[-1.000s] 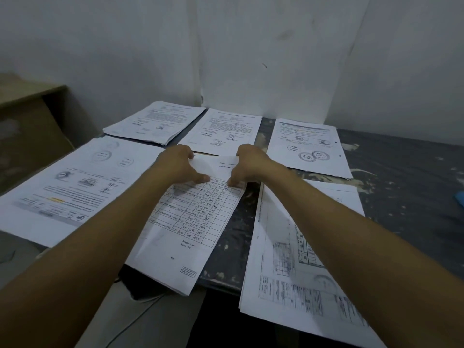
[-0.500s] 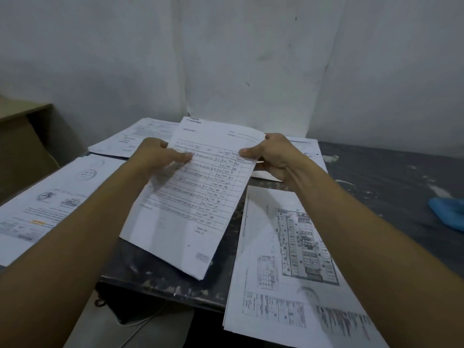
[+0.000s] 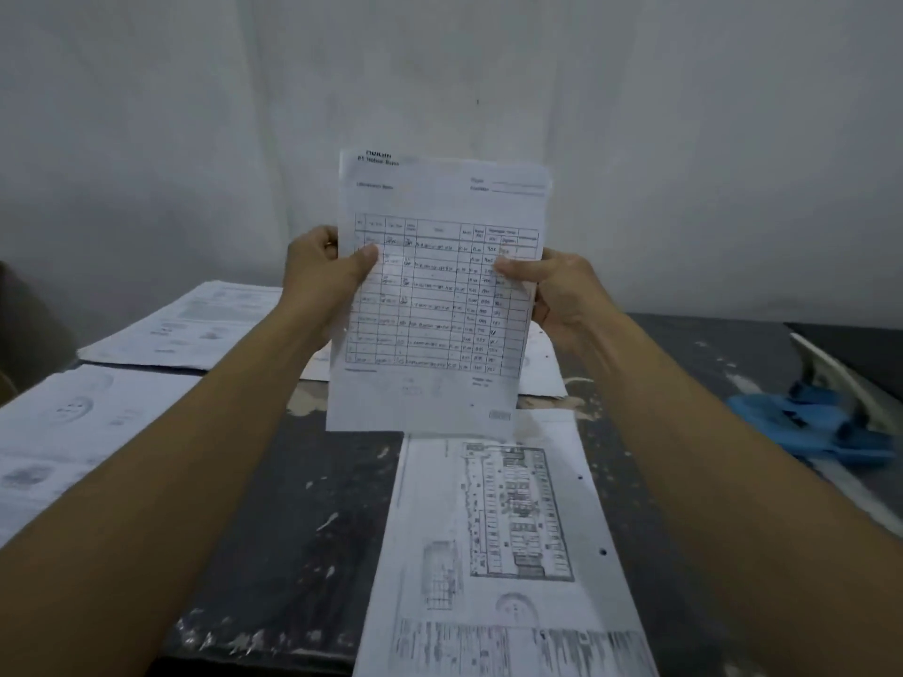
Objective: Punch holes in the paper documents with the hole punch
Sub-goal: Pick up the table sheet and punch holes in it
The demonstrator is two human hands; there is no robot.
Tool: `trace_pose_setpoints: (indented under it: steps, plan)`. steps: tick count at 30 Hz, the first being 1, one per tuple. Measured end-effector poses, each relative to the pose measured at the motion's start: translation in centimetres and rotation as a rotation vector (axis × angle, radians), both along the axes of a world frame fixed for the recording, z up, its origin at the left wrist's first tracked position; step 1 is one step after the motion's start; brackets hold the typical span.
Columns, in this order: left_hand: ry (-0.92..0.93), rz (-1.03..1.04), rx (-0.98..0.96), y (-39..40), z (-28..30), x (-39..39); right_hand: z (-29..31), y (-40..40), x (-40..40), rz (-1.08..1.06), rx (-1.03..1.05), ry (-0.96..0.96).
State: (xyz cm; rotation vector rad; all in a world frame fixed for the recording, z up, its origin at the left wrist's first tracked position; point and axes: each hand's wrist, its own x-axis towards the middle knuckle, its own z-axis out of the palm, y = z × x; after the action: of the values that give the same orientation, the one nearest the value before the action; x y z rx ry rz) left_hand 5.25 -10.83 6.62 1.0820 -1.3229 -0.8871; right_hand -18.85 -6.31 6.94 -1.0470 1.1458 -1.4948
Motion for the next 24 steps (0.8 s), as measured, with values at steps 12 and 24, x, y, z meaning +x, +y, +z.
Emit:
trace_pose_setpoints:
  steps: [12, 24]
  plan:
    - [0.019, -0.322, -0.123, 1.4, 1.4, -14.7, 2.8, 6.3, -12.1, -0.417, -0.172, 0.303]
    - [-0.094, -0.460, -0.148, 3.6, -2.6, -20.2, -3.0, 9.6, -16.0, -0.548, -0.058, 0.263]
